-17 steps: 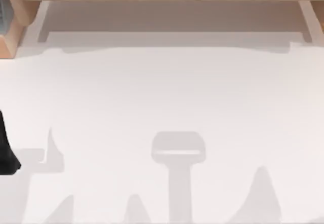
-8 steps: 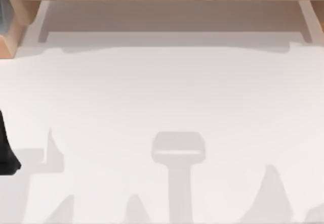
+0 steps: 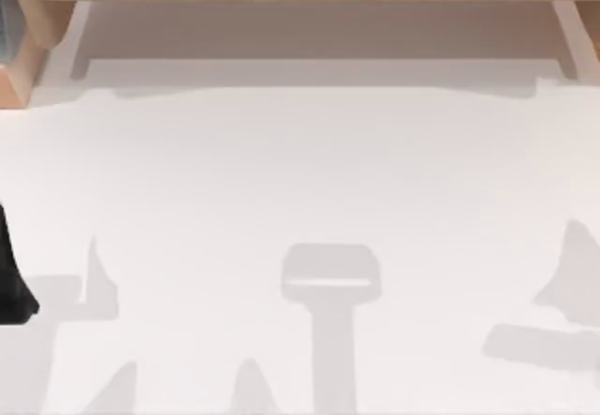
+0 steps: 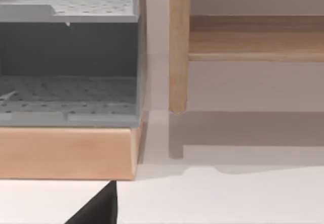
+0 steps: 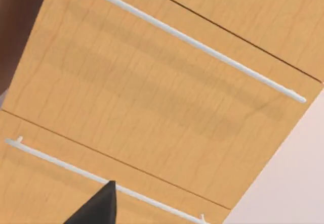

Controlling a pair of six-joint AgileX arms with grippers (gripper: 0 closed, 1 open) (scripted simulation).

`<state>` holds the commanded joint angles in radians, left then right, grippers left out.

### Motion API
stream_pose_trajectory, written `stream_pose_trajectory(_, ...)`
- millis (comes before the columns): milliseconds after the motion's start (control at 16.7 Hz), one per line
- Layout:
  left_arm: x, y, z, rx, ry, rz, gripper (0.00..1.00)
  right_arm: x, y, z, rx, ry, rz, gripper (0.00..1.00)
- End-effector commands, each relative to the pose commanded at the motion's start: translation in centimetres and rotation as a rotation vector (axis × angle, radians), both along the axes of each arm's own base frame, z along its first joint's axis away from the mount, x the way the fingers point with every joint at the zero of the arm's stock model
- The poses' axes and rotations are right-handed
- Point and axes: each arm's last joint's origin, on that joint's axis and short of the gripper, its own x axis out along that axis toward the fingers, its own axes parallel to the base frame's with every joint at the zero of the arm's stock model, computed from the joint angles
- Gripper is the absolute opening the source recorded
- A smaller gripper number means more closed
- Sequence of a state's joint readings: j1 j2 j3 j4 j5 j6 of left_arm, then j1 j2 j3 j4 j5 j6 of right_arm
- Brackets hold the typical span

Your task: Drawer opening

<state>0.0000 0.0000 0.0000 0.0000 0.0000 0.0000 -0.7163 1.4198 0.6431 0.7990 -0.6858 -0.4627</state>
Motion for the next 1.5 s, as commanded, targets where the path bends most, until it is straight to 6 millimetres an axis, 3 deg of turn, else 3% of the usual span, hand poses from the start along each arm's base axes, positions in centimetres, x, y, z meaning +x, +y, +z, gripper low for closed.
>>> stream_pose_trajectory(300, 0.0, 0.0, 0.0, 0.000, 0.000, 0.000, 1.00, 8.1, -2.3, -5.1, -0.519, 0.021, 0.002, 1.00)
stream_pose_trajectory(480, 0.0, 0.0, 0.0, 0.000, 0.000, 0.000, 1.00, 12.3, -2.2, -9.0, -0.795, 0.024, 0.004, 1.00)
stream_pose_trajectory(660, 0.0, 0.0, 0.0, 0.000, 0.000, 0.000, 1.00, 15.2, -1.2, -12.3, -0.981, 0.022, 0.004, 1.00)
stream_pose_trajectory(900, 0.0, 0.0, 0.0, 0.000, 0.000, 0.000, 1.00, 16.7, -0.3, -14.4, -1.081, 0.021, 0.002, 1.00)
stream_pose_trajectory(1200, 0.0, 0.0, 0.0, 0.000, 0.000, 0.000, 1.00, 16.7, -0.5, -14.4, -1.079, 0.025, 0.002, 1.00)
stream_pose_trajectory(1500, 0.0, 0.0, 0.0, 0.000, 0.000, 0.000, 1.00, 18.7, -0.4, -14.4, -1.081, 0.021, 0.002, 1.00)
